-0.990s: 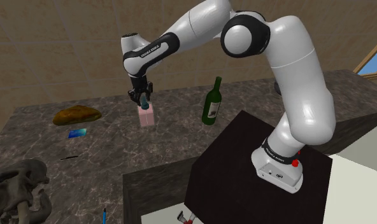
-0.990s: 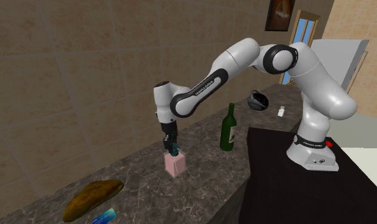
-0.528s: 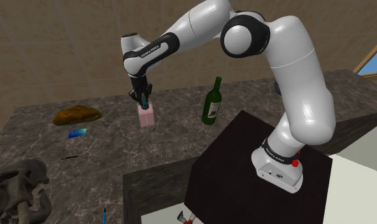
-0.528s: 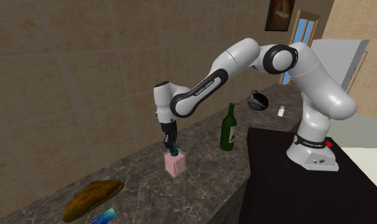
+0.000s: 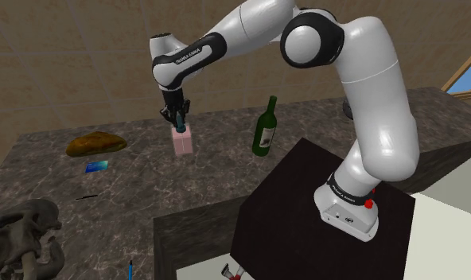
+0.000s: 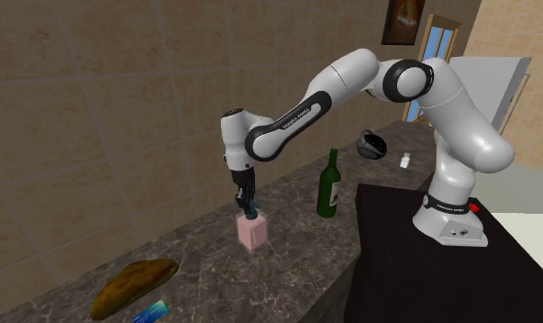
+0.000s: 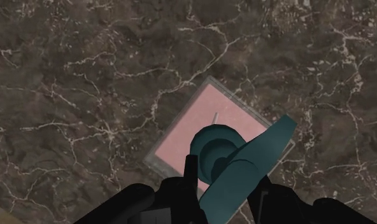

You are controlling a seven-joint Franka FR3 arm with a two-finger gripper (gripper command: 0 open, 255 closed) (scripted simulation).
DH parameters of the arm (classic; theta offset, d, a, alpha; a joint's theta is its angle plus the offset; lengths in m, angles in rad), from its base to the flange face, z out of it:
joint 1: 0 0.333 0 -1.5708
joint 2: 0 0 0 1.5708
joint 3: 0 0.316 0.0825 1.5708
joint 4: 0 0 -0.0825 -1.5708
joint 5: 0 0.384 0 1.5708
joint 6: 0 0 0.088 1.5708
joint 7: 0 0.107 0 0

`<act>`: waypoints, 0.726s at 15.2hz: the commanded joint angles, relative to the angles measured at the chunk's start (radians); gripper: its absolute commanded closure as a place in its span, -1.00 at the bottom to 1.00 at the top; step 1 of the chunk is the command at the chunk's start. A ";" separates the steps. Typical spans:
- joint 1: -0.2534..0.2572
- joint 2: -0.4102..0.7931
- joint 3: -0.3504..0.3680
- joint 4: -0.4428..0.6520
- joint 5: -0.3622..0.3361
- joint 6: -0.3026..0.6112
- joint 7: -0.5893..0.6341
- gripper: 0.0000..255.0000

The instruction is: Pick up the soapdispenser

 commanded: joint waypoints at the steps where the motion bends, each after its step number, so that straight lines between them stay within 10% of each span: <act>1: -0.001 -0.012 0.001 0.007 0.001 -0.020 0.000 1.00; 11: -0.003 -0.066 0.005 0.032 0.006 -0.098 0.000 1.00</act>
